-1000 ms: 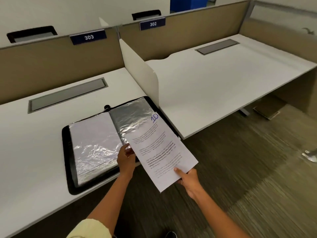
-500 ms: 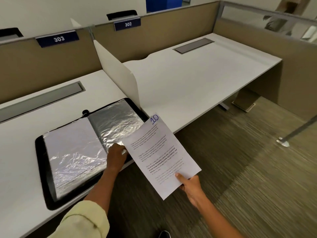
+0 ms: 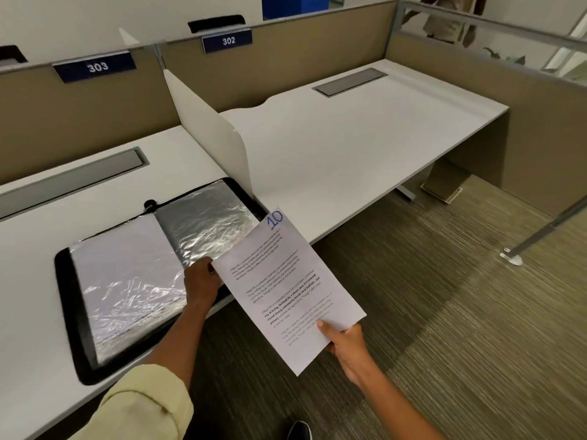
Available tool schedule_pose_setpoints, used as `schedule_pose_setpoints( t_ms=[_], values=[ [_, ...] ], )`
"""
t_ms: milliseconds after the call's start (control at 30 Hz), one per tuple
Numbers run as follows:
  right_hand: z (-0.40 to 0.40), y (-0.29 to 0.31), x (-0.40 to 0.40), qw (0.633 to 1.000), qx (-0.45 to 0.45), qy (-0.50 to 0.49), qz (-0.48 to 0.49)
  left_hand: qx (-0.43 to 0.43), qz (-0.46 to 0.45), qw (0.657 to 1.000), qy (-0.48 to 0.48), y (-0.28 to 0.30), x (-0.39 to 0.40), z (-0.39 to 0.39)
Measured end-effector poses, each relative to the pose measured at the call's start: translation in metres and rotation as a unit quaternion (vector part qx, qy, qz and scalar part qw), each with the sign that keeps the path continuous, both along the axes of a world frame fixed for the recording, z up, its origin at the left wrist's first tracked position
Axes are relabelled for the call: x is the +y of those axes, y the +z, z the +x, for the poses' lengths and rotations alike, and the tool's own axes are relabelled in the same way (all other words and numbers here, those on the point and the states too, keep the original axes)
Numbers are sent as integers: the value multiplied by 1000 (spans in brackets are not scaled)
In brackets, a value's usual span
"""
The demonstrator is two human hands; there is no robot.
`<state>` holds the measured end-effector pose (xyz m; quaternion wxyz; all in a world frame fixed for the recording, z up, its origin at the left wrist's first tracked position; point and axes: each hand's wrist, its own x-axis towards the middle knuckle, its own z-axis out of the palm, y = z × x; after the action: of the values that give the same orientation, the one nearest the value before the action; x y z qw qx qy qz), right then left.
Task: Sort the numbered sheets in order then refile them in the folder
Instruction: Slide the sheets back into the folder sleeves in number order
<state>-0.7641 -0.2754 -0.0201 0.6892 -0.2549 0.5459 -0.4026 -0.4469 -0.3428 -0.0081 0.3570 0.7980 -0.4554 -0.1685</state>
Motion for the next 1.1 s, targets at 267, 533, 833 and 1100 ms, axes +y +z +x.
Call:
schedule_pose_setpoints(
  t_ms=[267,533,833,1100],
  values=[
    [-6,-9,19,998,59,-30,-17,-26,-34,998,49,-1,3,-2],
    [9,-18,35,993,106,-48,-19,-48,-80,993,67,5,17,-16],
    [41,-5,49,997,82,14,-10,-44,-22,999,20,-2,9,-20],
    [38,10,42,991,32,129,9,-36,20,999,8,-11,7,-18]
  ],
)
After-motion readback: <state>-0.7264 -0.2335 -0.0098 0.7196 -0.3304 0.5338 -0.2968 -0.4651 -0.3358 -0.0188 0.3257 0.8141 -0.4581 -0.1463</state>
